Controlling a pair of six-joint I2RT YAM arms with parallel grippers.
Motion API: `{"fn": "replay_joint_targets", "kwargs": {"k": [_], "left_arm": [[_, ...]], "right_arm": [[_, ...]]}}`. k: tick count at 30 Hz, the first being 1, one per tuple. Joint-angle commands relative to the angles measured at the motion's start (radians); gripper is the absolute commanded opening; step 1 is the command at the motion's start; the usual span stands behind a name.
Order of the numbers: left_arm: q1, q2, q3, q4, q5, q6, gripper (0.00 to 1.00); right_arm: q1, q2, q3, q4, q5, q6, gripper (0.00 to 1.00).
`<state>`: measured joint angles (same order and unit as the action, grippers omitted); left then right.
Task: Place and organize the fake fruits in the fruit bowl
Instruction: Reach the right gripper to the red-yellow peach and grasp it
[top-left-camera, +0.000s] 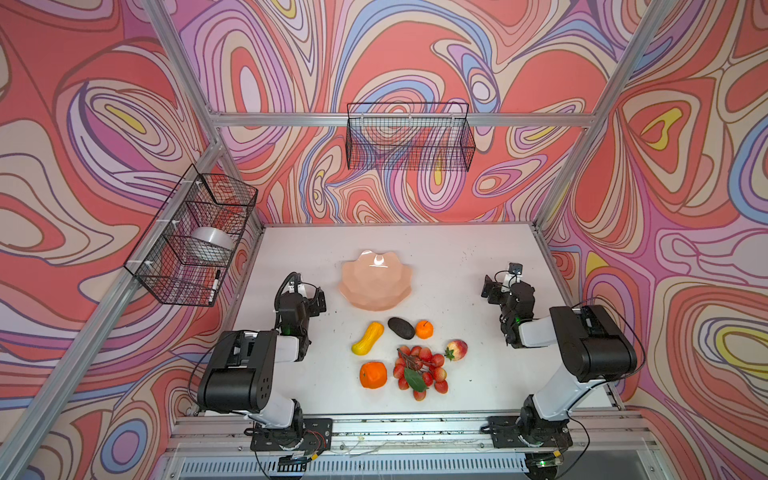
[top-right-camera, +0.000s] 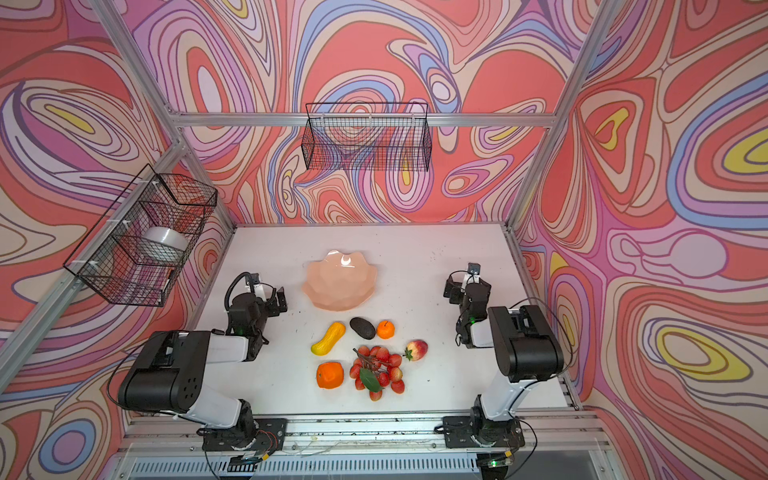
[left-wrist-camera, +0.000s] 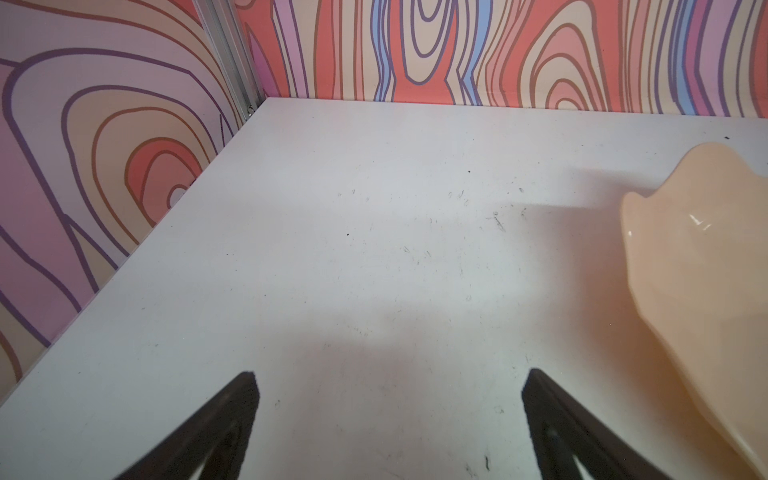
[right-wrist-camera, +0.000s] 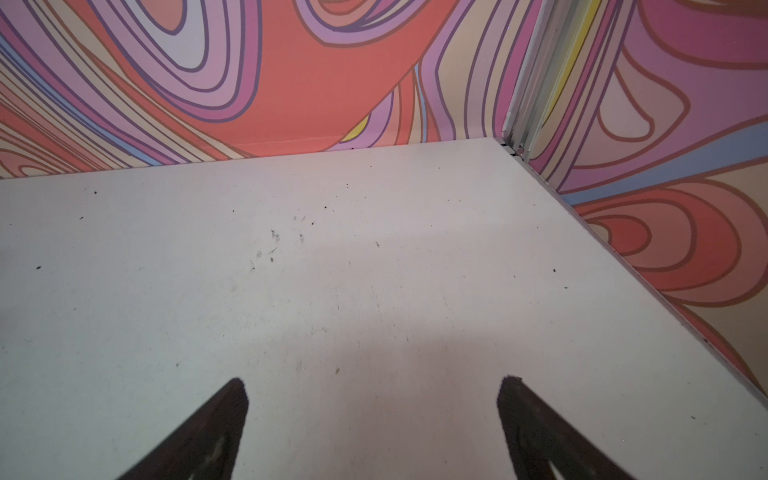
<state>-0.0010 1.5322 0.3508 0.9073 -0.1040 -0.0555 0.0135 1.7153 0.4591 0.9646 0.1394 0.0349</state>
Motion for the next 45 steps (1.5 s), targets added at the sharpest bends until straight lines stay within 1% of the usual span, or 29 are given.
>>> {"fn": "replay_joint_targets", "kwargs": {"k": [1,8,10,11,12,13,14,15,16,17,18,19,20,21,22,23,25,26,29,30,33,35,37,41,45], "left_arm": [[-0.004,0.006,0.019,-0.012,0.011,0.016,1.00],[-0.003,0.006,0.017,-0.008,0.013,0.015,1.00],[-0.004,-0.004,0.002,0.018,0.029,0.022,0.98],[-0.004,-0.031,-0.007,0.013,0.039,0.026,0.97],[-0.004,-0.088,-0.007,-0.044,0.057,0.033,0.97],[-0.003,-0.165,0.021,-0.165,0.061,0.025,0.97],[-0.003,-0.238,0.065,-0.317,0.050,-0.008,0.97],[-0.004,-0.315,0.131,-0.485,0.023,-0.077,1.00],[-0.004,-0.381,0.207,-0.650,0.019,-0.136,1.00],[-0.004,-0.428,0.246,-0.738,0.030,-0.169,1.00],[-0.004,-0.487,0.293,-0.852,0.060,-0.203,1.00],[-0.004,-0.537,0.332,-0.946,0.117,-0.182,1.00],[-0.004,-0.571,0.349,-0.980,0.164,-0.162,1.00],[-0.004,-0.606,0.354,-1.004,0.169,-0.174,1.00],[-0.004,-0.637,0.351,-1.019,0.146,-0.200,1.00],[-0.004,-0.660,0.343,-1.022,0.134,-0.209,1.00],[-0.003,-0.701,0.331,-1.025,0.124,-0.224,1.00],[-0.004,-0.713,0.333,-1.026,0.118,-0.237,1.00],[-0.004,-0.731,0.354,-1.036,0.121,-0.228,1.00],[-0.004,-0.733,0.359,-1.047,0.116,-0.233,1.00],[-0.004,-0.733,0.368,-1.064,0.115,-0.245,1.00],[-0.004,-0.740,0.376,-1.073,0.121,-0.242,1.00],[-0.004,-0.760,0.375,-1.075,0.124,-0.239,1.00],[-0.004,-0.794,0.366,-1.075,0.125,-0.240,1.00],[-0.004,-0.812,0.363,-1.076,0.126,-0.241,1.00]], "right_arm": [[-0.001,-0.002,0.010,-0.007,-0.008,0.000,0.98],[-0.001,-0.003,0.007,-0.003,-0.006,0.000,0.98],[-0.002,-0.005,0.004,0.003,-0.002,0.000,0.98],[-0.001,-0.006,0.004,0.003,0.002,0.000,0.98],[-0.001,-0.016,0.009,-0.015,0.025,0.009,0.98],[-0.002,-0.052,0.023,-0.075,0.059,0.022,0.98],[-0.001,-0.097,0.052,-0.175,0.089,0.031,0.98],[-0.001,-0.152,0.103,-0.319,0.117,0.044,0.98],[-0.002,-0.202,0.176,-0.465,0.135,0.084,0.98],[-0.002,-0.236,0.242,-0.593,0.160,0.165,0.98],[-0.002,-0.267,0.328,-0.765,0.179,0.302,0.98],[-0.004,-0.282,0.425,-0.939,0.137,0.389,0.98],[-0.005,-0.283,0.488,-1.037,0.049,0.392,0.98],[-0.005,-0.276,0.528,-1.113,-0.053,0.412,0.98],[-0.006,-0.273,0.553,-1.192,-0.140,0.459,0.98],[-0.004,-0.276,0.562,-1.251,-0.206,0.508,0.97],[0.024,-0.300,0.528,-1.324,-0.343,0.620,0.95],[0.058,-0.324,0.499,-1.353,-0.348,0.653,0.95],[0.220,-0.430,0.418,-1.460,-0.237,0.735,0.96],[0.259,-0.457,0.396,-1.494,-0.227,0.787,0.96],[0.340,-0.519,0.320,-1.572,-0.221,0.956,0.95],[0.400,-0.555,0.288,-1.632,-0.164,1.035,0.95],[0.436,-0.578,0.256,-1.672,-0.135,1.096,0.96],[0.477,-0.600,0.171,-1.603,-0.205,1.180,0.95],[0.542,-0.579,0.170,-1.583,-0.175,1.217,0.96]]}}
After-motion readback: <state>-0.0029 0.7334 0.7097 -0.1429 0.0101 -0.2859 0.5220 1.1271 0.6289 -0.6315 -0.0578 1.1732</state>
